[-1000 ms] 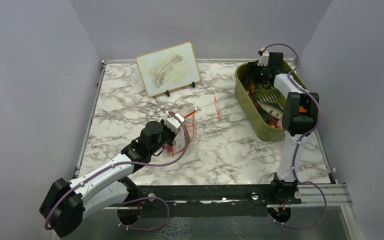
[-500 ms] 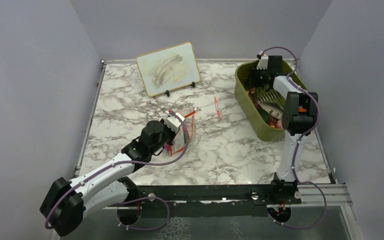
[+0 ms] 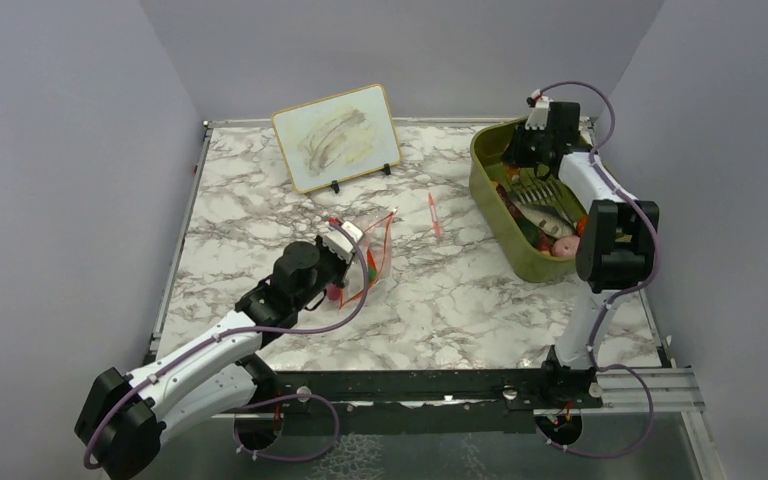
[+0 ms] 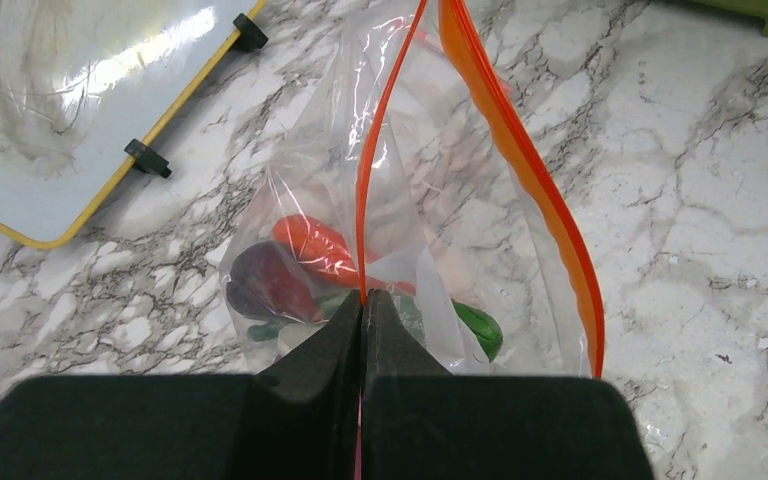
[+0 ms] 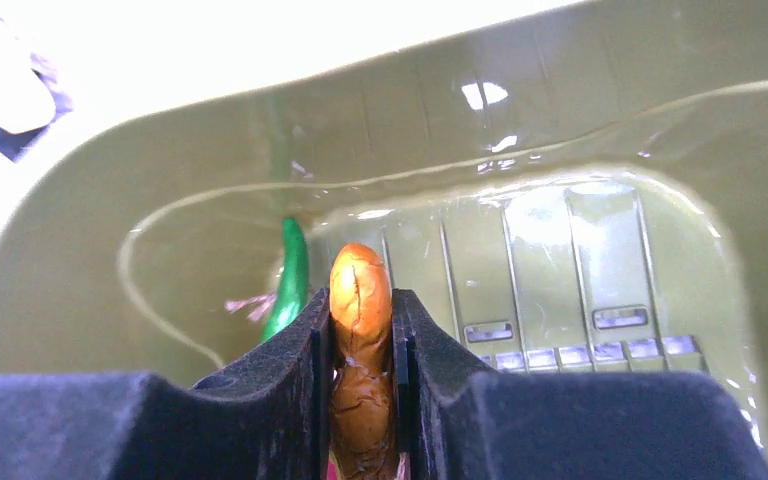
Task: Place the food in the zip-top bag and seal the zipper
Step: Pick up the fake vegetable from the bin, then place the fake vegetable in the zipper food storage bag.
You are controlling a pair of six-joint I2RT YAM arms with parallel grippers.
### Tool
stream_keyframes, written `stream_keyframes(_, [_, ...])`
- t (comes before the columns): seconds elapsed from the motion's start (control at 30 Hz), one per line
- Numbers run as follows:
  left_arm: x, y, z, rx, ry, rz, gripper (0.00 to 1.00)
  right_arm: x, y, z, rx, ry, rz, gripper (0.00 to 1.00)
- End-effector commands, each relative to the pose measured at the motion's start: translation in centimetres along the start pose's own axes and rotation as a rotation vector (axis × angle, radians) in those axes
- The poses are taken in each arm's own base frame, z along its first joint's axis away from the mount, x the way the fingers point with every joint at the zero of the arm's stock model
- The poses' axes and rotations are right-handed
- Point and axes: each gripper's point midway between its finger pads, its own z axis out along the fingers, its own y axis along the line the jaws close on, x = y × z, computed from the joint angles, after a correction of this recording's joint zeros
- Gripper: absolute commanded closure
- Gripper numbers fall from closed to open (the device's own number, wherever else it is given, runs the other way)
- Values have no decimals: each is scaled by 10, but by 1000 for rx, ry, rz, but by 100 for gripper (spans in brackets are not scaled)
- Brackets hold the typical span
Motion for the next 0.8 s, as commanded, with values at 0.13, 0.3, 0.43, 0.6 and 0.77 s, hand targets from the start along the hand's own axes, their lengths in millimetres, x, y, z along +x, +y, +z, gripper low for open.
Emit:
stream_keyframes(0.13, [-63,0,-7,6,-133,-123,100,-43,19,-68,43,-105,21,83])
stream_keyframes(0.3, [-82,-1,-10,18,-150,-170,100,-62,44,-99,4,-158,26,84])
stream_keyframes(0.43, [-88,0,-9,10,-129,-216,100,-71,69,-115,-37,-182,23,84])
stream_keyframes(0.6, [-88,-1,0,6,-92,-254,100,-70,112,-133,-130,-190,49,84])
stream_keyframes(0.77, [-91,-6,10,23,-34,-282,100,-55,167,-148,-239,-158,91,84])
